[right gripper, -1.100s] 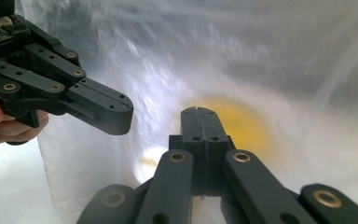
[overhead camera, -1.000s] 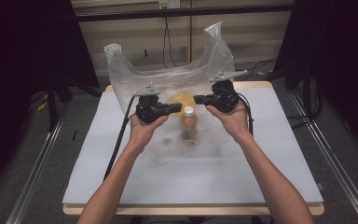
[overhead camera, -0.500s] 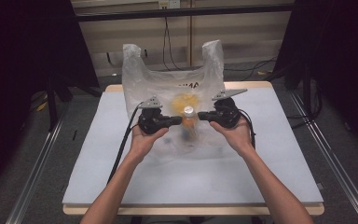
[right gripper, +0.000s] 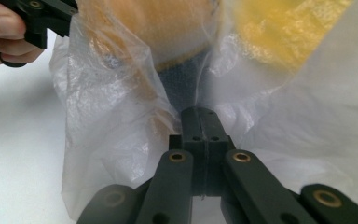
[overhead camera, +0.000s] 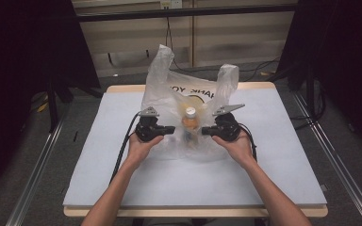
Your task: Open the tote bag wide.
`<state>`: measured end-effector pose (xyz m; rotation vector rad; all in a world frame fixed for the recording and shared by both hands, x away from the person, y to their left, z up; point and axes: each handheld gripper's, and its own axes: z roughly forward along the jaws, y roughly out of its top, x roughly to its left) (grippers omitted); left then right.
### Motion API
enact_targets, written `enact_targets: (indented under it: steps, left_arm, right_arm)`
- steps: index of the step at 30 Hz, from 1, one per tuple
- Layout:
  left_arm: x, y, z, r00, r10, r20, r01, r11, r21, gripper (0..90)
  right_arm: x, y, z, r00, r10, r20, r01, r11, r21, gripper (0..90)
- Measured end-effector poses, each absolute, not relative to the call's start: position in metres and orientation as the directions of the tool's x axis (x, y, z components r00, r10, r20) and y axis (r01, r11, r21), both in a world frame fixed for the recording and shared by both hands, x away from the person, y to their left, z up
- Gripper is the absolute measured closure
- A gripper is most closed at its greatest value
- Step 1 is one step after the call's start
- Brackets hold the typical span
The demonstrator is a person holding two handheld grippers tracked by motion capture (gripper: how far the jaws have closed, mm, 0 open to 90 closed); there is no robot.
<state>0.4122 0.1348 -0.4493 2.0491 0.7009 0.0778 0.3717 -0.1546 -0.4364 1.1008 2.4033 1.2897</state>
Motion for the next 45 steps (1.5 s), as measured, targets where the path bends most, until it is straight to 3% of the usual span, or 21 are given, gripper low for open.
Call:
enact_targets:
  steps: [15,19,22,23,25,29,33,45]
  left_arm:
    - [0.418,0.132,-0.482,0.815,0.530,-0.233,0.505,-0.453,0.735,90.0]
    - [0.413,0.141,-0.489,0.764,0.583,-0.278,0.578,-0.424,0.698,90.0]
    - [0.413,0.144,-0.489,0.771,0.580,-0.264,0.564,-0.429,0.705,90.0]
    - [0.422,0.151,-0.489,0.850,0.498,-0.169,0.446,-0.513,0.733,90.0]
    - [0.420,0.152,-0.490,0.828,0.531,-0.181,0.473,-0.487,0.734,90.0]
    - [0.411,0.157,-0.486,0.824,0.538,-0.176,0.477,-0.494,0.727,90.0]
    - [0.404,0.160,-0.478,0.812,0.541,-0.220,0.490,-0.426,0.760,90.0]
    - [0.364,0.152,-0.418,0.897,0.407,-0.173,0.333,-0.364,0.870,90.0]
  right_arm:
    - [0.365,-0.154,-0.482,-0.709,0.675,0.201,0.581,0.399,0.710,90.0]
    - [0.360,-0.161,-0.489,-0.705,0.674,0.223,0.590,0.382,0.711,90.0]
    - [0.358,-0.163,-0.487,-0.688,0.698,0.199,0.598,0.389,0.701,90.0]
    - [0.359,-0.163,-0.488,-0.703,0.687,0.185,0.577,0.400,0.712,90.0]
    - [0.357,-0.162,-0.487,-0.695,0.695,0.184,0.585,0.398,0.706,90.0]
    - [0.354,-0.163,-0.483,-0.689,0.700,0.186,0.584,0.384,0.716,90.0]
    - [0.353,-0.169,-0.471,-0.696,0.689,0.201,0.550,0.332,0.767,90.0]
    - [0.342,-0.174,-0.403,-0.725,0.664,0.181,0.435,0.238,0.868,90.0]
